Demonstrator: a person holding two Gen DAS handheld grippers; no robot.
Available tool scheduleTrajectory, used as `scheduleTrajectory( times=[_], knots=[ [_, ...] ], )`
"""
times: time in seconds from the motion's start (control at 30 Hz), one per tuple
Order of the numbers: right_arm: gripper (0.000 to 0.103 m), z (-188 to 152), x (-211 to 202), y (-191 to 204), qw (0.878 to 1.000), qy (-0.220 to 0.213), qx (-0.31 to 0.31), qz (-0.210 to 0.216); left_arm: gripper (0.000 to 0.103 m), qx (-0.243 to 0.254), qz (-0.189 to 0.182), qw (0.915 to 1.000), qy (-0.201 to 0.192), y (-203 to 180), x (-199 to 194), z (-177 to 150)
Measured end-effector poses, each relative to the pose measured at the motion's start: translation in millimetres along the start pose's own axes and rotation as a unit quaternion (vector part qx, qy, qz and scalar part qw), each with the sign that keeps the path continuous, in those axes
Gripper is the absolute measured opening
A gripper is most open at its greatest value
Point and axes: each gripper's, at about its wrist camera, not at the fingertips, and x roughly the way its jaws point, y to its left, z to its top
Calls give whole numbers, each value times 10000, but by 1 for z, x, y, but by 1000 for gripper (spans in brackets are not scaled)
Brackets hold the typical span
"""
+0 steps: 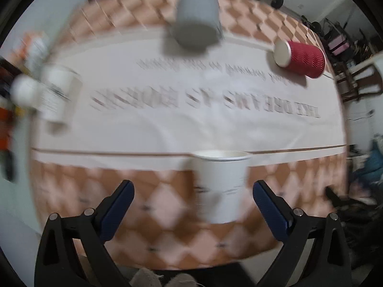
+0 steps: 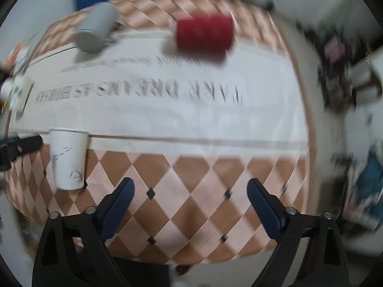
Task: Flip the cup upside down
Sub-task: 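Lift the white cup with the left gripper while the right gripper grasps its side, then rotate the white cup in the right gripper so its rim faces down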
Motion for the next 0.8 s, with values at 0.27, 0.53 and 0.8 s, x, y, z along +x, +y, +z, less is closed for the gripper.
scheduleTrajectory(
  times=[0.27, 0.53, 0.8],
  knots=[
    [86, -17, -47, 116, 9353, -930, -3233, -1097, 101, 53, 1257, 9914, -351, 64, 1, -63],
    [71, -83, 4, 204, 6825, -872, -6893, -2270, 101, -306, 1543, 9876, 4, 87, 53, -92],
    [71, -116, 54, 208, 4018, -1192, -8700, -2595, 101, -640, 1611, 9849, -5, 96, 68, -87]
  ],
)
